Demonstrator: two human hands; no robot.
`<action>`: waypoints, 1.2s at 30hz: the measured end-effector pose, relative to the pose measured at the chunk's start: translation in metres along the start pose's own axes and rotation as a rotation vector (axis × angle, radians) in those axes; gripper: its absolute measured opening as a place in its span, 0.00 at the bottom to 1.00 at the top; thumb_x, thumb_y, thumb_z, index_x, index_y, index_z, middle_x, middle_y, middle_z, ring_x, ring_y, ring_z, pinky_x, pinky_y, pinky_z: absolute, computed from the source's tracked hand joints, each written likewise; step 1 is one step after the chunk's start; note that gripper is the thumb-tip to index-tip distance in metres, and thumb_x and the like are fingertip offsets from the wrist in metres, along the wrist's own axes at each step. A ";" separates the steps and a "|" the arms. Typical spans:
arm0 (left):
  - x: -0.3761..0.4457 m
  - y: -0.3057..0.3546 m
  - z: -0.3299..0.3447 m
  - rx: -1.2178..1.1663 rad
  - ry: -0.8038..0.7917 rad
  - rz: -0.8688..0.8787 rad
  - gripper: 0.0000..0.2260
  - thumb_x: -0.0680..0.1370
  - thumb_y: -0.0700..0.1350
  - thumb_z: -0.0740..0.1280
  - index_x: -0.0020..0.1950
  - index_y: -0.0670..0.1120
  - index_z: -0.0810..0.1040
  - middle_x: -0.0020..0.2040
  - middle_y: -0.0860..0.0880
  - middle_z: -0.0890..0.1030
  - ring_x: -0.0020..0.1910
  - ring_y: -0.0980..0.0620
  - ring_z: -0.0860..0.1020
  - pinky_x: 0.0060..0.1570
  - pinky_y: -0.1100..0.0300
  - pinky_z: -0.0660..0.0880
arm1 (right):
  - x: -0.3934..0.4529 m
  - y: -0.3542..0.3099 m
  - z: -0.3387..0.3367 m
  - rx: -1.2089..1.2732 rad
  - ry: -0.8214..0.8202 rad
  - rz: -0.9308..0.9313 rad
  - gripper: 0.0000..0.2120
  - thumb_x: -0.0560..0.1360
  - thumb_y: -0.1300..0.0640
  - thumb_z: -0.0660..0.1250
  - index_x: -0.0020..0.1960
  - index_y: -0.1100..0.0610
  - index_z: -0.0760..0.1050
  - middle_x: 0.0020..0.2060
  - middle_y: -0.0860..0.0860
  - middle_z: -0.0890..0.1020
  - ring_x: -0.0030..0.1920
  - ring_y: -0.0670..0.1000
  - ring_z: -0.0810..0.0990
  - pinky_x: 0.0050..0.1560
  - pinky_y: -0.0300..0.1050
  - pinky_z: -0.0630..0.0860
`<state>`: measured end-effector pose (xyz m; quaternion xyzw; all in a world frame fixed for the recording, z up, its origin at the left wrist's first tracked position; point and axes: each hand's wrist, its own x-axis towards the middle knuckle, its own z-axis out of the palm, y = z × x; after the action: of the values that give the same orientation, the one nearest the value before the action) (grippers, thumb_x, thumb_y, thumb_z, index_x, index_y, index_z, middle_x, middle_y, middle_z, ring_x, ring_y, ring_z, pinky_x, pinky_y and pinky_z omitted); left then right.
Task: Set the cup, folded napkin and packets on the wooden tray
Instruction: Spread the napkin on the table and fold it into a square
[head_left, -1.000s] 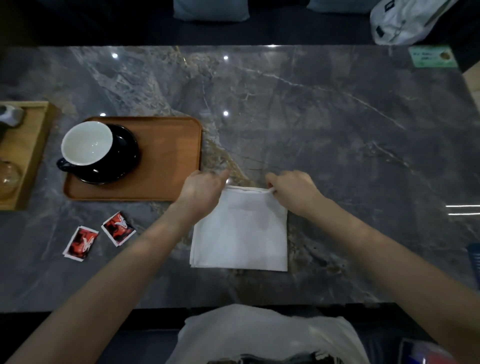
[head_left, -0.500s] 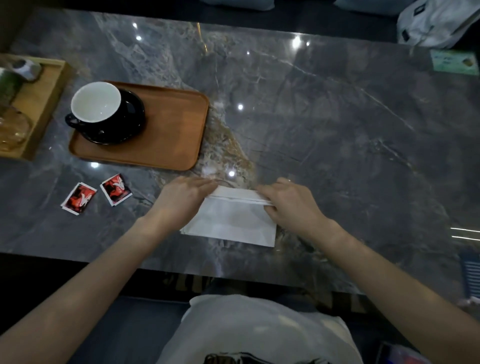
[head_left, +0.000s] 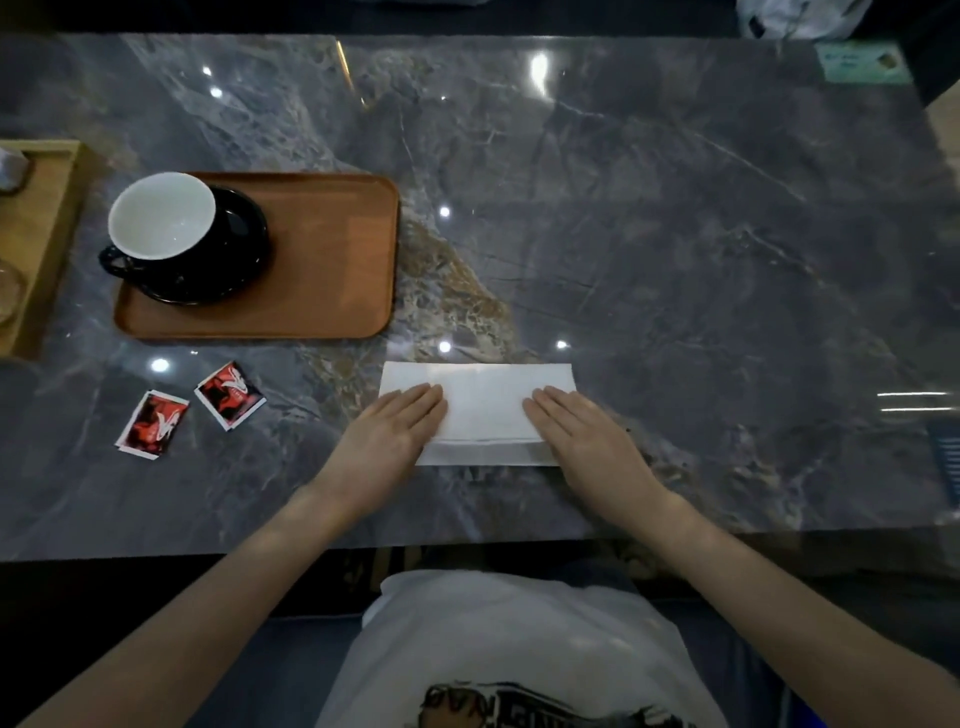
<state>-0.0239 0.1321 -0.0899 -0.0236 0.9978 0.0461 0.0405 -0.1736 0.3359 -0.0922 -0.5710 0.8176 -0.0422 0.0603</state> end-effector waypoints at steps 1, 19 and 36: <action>-0.002 0.000 0.001 0.016 -0.006 0.000 0.30 0.56 0.35 0.79 0.57 0.39 0.79 0.57 0.41 0.81 0.55 0.44 0.81 0.51 0.48 0.77 | -0.001 -0.001 0.003 -0.011 -0.012 0.005 0.25 0.67 0.68 0.52 0.61 0.64 0.75 0.57 0.60 0.81 0.57 0.58 0.80 0.58 0.57 0.74; -0.020 -0.002 0.035 -0.089 0.029 -0.025 0.20 0.73 0.39 0.56 0.64 0.38 0.72 0.64 0.40 0.76 0.63 0.41 0.74 0.70 0.57 0.52 | -0.011 -0.005 0.036 -0.126 0.070 0.070 0.23 0.68 0.67 0.54 0.61 0.65 0.75 0.59 0.60 0.79 0.60 0.58 0.78 0.64 0.56 0.69; 0.037 0.030 0.008 -0.242 0.143 -0.259 0.19 0.75 0.43 0.55 0.60 0.36 0.76 0.58 0.38 0.79 0.59 0.40 0.77 0.57 0.48 0.74 | 0.043 -0.037 0.007 0.437 0.184 0.358 0.20 0.76 0.57 0.51 0.59 0.64 0.75 0.56 0.61 0.80 0.59 0.58 0.77 0.63 0.42 0.62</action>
<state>-0.0619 0.1606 -0.0983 -0.1600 0.9739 0.1586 -0.0279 -0.1528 0.2829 -0.0960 -0.3852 0.8788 -0.2577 0.1141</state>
